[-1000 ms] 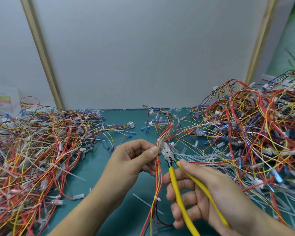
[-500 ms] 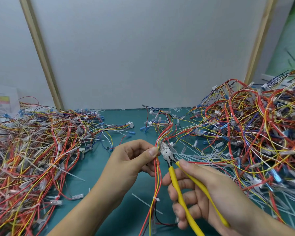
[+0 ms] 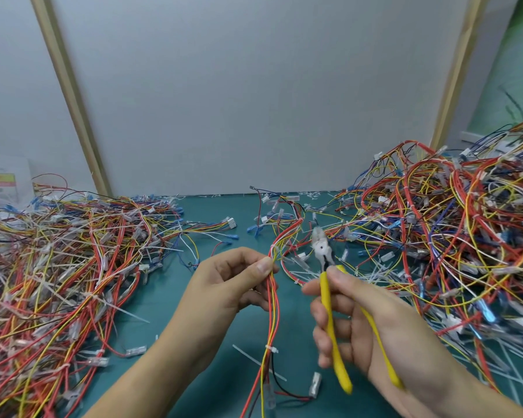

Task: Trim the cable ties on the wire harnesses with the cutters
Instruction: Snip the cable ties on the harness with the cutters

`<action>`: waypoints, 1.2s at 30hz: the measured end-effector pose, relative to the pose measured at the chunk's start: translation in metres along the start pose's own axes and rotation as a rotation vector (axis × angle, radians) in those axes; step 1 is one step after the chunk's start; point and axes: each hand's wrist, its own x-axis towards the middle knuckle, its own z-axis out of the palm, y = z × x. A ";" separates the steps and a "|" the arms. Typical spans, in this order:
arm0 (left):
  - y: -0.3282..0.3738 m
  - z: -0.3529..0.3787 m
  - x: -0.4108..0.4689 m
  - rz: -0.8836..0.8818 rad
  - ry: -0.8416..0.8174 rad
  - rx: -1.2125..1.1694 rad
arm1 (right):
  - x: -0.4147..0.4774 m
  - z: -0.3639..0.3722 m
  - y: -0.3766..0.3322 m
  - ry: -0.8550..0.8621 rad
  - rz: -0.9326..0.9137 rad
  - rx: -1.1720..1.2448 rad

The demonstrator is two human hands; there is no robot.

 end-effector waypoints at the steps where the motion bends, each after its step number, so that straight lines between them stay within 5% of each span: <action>1: 0.001 0.001 -0.001 -0.013 -0.034 -0.016 | 0.001 -0.001 0.001 0.017 -0.042 0.006; 8: 0.005 0.009 -0.010 -0.063 -0.452 0.098 | 0.006 -0.006 0.006 0.085 -0.136 -0.054; 20: 0.002 0.009 -0.012 -0.067 -0.540 0.282 | 0.007 -0.006 0.011 0.071 -0.137 -0.158; 23: 0.003 0.010 -0.011 -0.018 -0.409 0.339 | 0.008 -0.009 0.012 0.105 -0.172 -0.254; 28: -0.001 0.004 0.002 -0.002 0.116 0.200 | 0.001 -0.005 0.012 0.044 -0.385 -0.626; 36: -0.006 -0.003 0.005 -0.208 0.076 0.057 | -0.004 -0.001 0.018 -0.119 -0.353 -0.887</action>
